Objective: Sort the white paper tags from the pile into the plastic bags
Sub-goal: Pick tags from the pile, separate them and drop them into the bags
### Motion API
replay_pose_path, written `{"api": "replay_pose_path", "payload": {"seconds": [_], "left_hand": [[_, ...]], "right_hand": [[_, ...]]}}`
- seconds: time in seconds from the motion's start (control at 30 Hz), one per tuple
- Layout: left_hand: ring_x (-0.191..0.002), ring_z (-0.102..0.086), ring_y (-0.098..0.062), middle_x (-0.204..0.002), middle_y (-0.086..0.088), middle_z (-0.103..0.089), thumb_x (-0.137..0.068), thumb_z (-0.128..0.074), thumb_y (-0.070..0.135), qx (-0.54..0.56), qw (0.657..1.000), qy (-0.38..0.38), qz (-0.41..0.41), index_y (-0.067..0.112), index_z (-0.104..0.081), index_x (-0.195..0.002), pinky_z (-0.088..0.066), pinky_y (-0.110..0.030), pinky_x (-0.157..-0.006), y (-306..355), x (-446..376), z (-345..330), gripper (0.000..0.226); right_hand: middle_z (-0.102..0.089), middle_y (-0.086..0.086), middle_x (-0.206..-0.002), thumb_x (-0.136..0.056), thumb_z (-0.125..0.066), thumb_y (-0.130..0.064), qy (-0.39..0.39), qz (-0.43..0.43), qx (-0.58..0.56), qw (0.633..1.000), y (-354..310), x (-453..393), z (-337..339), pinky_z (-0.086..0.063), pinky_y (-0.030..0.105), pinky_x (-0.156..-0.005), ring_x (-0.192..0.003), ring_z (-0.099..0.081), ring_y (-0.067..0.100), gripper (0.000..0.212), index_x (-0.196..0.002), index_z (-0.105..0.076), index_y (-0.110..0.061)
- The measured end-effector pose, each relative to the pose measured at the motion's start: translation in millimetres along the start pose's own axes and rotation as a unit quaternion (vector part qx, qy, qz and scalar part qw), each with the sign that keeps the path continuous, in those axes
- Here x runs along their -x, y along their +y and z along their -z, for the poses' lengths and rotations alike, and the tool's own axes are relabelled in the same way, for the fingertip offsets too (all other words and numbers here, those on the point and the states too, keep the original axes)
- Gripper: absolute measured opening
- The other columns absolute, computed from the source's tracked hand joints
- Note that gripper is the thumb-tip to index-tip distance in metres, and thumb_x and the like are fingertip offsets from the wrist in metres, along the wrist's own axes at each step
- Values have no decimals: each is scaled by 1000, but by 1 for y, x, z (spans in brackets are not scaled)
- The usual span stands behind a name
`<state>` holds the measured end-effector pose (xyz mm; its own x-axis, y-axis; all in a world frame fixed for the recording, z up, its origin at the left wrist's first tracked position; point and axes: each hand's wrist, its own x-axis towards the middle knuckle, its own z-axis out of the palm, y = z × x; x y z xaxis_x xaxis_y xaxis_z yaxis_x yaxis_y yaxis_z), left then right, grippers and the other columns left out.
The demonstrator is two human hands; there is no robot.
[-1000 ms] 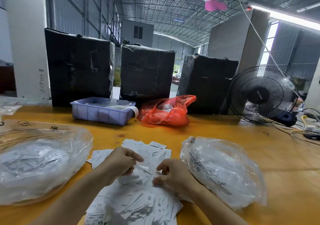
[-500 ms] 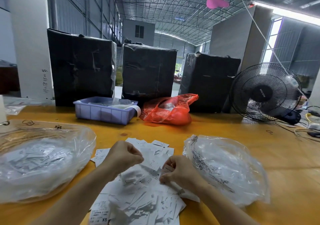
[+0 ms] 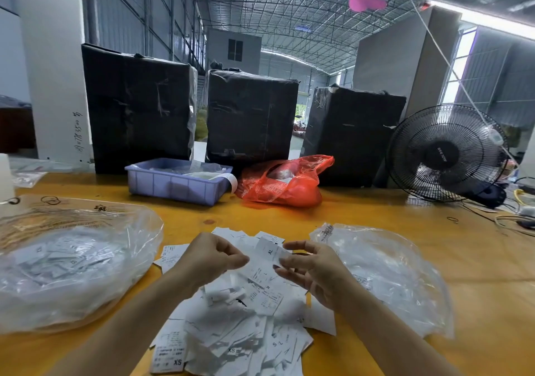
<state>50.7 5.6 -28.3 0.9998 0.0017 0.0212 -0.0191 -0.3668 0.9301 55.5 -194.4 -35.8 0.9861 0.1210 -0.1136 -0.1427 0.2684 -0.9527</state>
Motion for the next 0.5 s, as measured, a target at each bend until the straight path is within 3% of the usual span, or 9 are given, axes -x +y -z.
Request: {"api": "replay_pose_path", "payload": {"seconds": [0.07, 0.2, 0.3, 0.4, 0.5], "left_hand": [[-48, -46, -9, -43, 6, -52, -77, -77, 14, 12, 1000, -9, 1, 2, -70, -74, -40, -18, -48, 1, 0, -2, 14], [-57, -68, -16, -70, -15, -72, -80, -73, 5, 89, 994, -62, 16, -1, -66, -70, -54, -20, -54, 6, 5, -5, 13], [-53, -66, -16, -69, -18, -71, -76, -75, 3, 84, 993, -85, -16, -1, -69, -66, -52, -20, -51, 12, 10, -7, 12], [-50, -62, -13, -62, -14, -70, -75, -77, 5, 62, 992, -92, -54, 0, -69, -68, -47, -17, -48, 16, 14, -9, 11], [-48, -61, -10, -61, -9, -69, -76, -77, 9, 49, 990, -111, -70, 1, -69, -71, -45, -15, -47, 18, 17, -11, 12]], "right_hand": [[-62, 30, -98, -73, -63, 22, -13, 1, 14, 1000, 0, 2, -2, -57, 29, -59, -71, -69, 33, 37, -104, -61, 3], [-62, 28, -101, -75, -54, 26, -35, 15, -13, 999, -1, 6, -7, -58, 30, -61, -70, -71, 29, 40, -96, -70, -4], [-64, 17, -98, -80, -51, 23, -29, 59, 13, 998, 0, 9, -10, -58, 26, -64, -76, -69, 27, 44, -88, -74, -13], [-60, 4, -92, -86, -52, 16, -26, 128, 84, 988, 1, 12, -14, -57, 23, -68, -75, -65, 23, 40, -92, -72, -18], [-67, 11, -101, -87, -53, 12, -12, 147, 149, 978, -1, 16, -18, -57, 21, -66, -73, -71, 18, 28, -86, -72, -9]]}}
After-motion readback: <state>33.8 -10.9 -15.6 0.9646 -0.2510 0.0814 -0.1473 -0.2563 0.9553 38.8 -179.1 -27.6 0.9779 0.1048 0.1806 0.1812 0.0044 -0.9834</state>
